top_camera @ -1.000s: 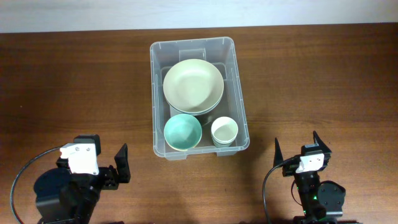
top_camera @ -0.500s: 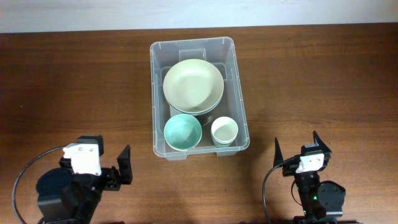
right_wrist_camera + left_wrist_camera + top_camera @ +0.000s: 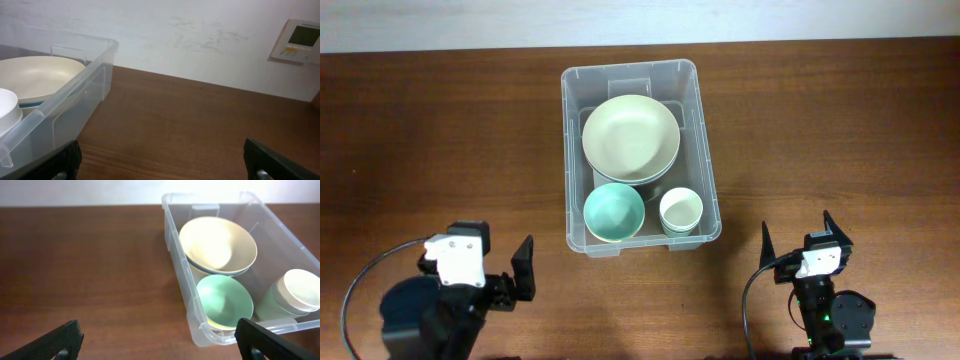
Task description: Pack container
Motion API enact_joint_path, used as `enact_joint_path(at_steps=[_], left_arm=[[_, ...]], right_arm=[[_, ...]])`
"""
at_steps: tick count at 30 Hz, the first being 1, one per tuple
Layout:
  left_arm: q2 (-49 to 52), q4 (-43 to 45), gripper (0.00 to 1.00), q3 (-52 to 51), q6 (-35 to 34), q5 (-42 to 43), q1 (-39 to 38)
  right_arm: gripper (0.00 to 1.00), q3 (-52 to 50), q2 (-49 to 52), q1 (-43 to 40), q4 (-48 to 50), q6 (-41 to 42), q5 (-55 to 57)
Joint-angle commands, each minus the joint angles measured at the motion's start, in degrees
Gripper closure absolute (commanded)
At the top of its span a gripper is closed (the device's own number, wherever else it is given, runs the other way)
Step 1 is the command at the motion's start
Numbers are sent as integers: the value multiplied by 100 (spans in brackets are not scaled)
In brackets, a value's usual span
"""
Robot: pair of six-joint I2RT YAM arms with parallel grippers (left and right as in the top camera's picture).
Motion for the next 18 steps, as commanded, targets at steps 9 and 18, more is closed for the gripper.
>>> enact_joint_path(at_steps=[9, 18], left_arm=[[-1384, 1537, 1, -1867, 92, -107, -31], [-2013, 4022, 1, -3685, 155, -107, -31]], right_arm=[[1, -26, -33, 52, -31, -17, -70], [1, -26, -33, 52, -28, -17, -70]])
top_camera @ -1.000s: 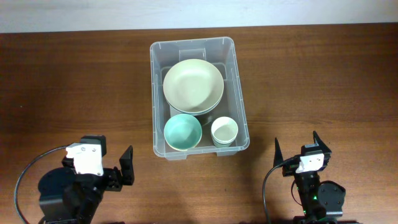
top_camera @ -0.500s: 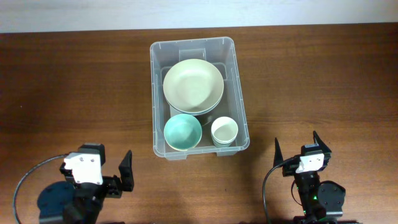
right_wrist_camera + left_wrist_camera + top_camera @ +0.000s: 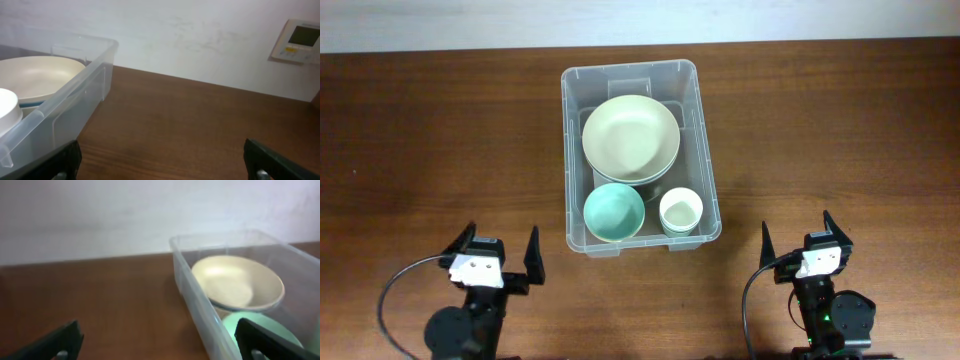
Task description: Pack container
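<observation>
A clear plastic container [image 3: 705,150] stands at the table's middle. Inside lie a large cream bowl [image 3: 631,136] at the far end, a mint-green bowl [image 3: 614,212] near left and a small white cup [image 3: 681,210] near right. My left gripper [image 3: 500,250] is open and empty, near the front edge to the left of the container. In the left wrist view the container wall [image 3: 197,300] and cream bowl [image 3: 237,282] show blurred. My right gripper [image 3: 808,240] is open and empty, front right of the container [image 3: 60,115].
Dark wooden table [image 3: 440,140] all round the container. A pale wall runs behind the far edge, with a small white control panel [image 3: 295,40] on it in the right wrist view.
My left arm has drawn back toward the front edge and straightened, its camera now tilted higher and showing the wall. The right arm and the container's contents have not moved.
</observation>
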Motion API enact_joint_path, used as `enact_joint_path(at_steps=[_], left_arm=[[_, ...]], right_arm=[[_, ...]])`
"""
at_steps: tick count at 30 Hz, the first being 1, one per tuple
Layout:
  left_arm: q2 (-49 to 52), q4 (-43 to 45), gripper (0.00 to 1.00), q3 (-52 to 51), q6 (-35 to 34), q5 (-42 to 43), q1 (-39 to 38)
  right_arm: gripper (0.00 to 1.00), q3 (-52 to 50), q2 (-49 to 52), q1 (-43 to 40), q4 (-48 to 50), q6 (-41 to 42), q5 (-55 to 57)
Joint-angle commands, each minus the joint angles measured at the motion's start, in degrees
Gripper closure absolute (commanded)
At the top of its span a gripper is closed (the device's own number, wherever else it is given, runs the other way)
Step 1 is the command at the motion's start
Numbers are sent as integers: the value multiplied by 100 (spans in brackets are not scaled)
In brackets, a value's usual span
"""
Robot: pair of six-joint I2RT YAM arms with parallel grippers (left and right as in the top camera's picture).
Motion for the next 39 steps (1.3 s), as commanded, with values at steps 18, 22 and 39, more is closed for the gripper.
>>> enact_joint_path(at_steps=[18, 22, 39], left_arm=[[-658, 1222, 1, -1606, 90, -229, -33], [-658, 1224, 1, -1606, 94, -179, -212], [-717, 1193, 1, -1609, 94, -588, -691]], right_arm=[[1, -26, -33, 52, -28, -20, -70], [1, -26, -33, 52, -31, -20, -70], [1, -26, -33, 52, -28, -20, -70]])
